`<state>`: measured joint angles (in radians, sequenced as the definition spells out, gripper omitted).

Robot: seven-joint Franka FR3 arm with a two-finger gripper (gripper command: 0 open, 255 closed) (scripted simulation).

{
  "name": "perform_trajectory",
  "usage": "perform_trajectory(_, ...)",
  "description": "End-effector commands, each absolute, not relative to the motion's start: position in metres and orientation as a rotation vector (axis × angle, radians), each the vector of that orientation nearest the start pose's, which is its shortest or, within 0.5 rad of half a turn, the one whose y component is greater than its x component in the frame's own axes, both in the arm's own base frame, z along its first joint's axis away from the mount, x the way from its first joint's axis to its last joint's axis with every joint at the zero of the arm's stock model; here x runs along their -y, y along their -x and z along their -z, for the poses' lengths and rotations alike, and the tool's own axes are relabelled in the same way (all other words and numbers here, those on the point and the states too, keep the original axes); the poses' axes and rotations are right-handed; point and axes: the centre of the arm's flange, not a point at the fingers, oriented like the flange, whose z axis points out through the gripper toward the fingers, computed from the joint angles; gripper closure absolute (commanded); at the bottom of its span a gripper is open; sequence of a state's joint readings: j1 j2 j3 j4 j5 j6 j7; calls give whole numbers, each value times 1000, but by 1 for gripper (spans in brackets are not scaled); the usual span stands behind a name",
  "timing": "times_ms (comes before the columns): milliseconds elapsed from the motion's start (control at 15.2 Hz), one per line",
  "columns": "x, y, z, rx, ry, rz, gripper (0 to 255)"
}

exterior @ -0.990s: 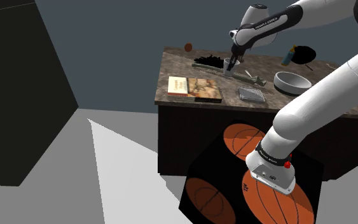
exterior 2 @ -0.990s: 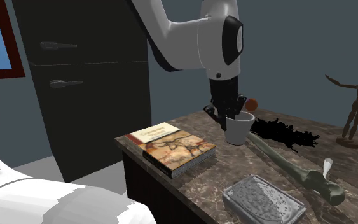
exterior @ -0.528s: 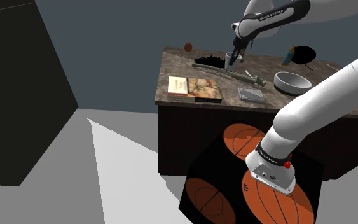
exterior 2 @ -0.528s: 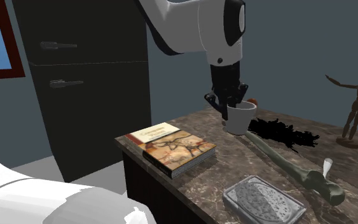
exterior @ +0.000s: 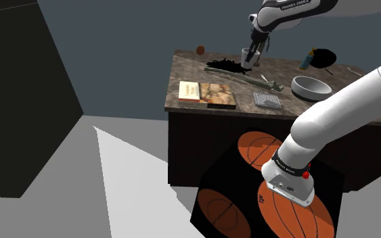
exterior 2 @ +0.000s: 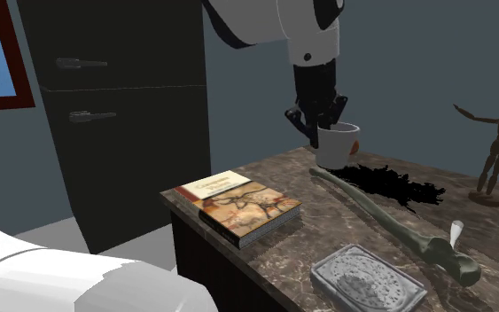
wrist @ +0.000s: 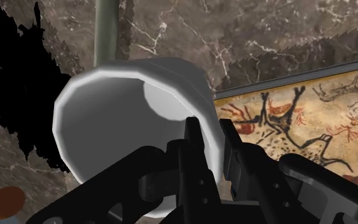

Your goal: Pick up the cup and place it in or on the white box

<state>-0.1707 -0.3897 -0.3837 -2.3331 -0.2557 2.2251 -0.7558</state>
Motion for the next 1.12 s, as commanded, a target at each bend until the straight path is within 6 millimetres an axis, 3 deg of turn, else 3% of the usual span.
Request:
perform_trajectory(0,262,-384,-512,565,3303,274,255)
perform_trajectory(66,262,-384,-515,565,3303,274,255)
perform_trajectory(858,273,-223,-539,565,3303,273,255)
perform_trajectory(1056,273,-223,-523,565,3303,274,255)
